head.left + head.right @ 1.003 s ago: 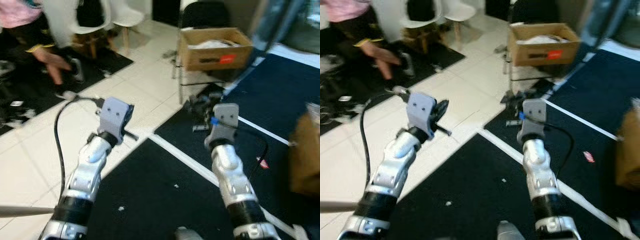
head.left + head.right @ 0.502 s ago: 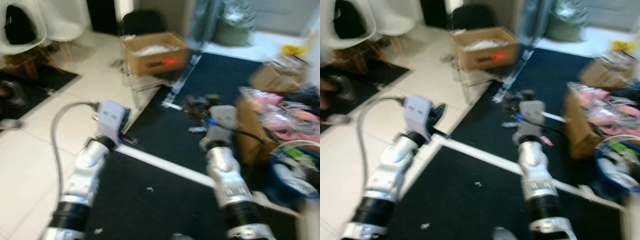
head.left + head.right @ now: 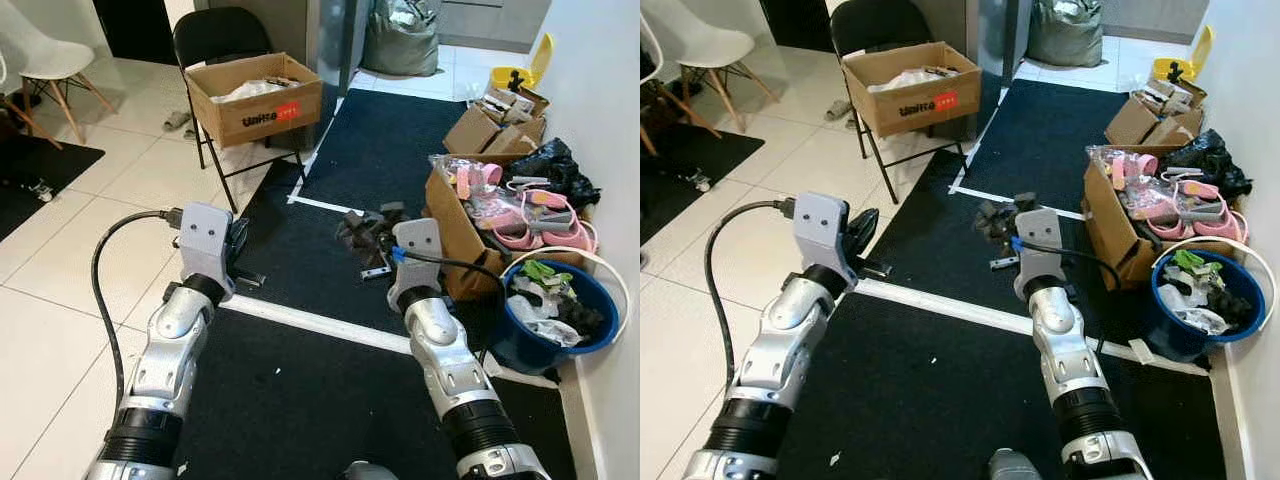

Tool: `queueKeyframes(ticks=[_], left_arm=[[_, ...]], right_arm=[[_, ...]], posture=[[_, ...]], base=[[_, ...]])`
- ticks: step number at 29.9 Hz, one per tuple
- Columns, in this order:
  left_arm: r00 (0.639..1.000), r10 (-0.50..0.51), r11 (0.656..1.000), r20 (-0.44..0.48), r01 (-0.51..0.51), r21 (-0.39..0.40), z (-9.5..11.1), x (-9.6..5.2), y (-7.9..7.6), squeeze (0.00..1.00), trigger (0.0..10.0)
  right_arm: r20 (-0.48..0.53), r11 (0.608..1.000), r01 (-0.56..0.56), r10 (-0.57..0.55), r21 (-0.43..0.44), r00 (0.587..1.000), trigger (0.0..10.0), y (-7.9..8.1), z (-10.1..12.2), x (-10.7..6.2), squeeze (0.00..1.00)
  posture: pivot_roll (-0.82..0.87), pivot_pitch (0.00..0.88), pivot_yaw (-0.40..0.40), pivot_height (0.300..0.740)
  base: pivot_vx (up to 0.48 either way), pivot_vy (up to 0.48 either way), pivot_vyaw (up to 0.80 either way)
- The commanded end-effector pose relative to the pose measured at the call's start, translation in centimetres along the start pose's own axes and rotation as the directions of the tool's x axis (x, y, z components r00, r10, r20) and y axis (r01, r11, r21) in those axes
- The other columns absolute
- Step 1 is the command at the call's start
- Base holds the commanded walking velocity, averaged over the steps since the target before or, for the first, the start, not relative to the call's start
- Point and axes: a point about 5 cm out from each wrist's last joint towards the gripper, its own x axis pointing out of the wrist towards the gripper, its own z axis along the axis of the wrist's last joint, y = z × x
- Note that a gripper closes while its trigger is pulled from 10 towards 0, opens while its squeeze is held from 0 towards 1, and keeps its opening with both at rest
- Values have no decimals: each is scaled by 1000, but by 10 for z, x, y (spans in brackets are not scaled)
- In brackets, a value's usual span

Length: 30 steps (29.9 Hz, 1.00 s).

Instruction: Picking trash to rubbish bin

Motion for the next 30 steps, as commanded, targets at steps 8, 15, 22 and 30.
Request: queueKeyframes(ticks=[8,15,22,30], left_arm=[[998,54,998,-26,-54,-10,-8,-4,3,0,10000],[997,67,998,-36,-67,-8,-10,-5,3,0,10000],[997,71,997,-41,-72,-6,-10,-5,3,0,10000],[997,70,998,-43,-70,-3,-11,-7,4,0,10000]], right_arm=[[-41,999,-34,33,-34,999,10000,-1,-6,1,0],[-52,998,-38,36,-43,998,10000,-4,-7,2,0],[-64,998,-39,36,-41,997,10000,-5,-9,1,0],[-71,998,-37,34,-44,997,10000,-7,-12,0,0]], posture=[[58,3,-27,740],[58,8,-33,740],[58,9,-35,740],[57,12,-34,740]], base=[[70,0,0],[308,0,0],[310,0,0],[310,0,0]])
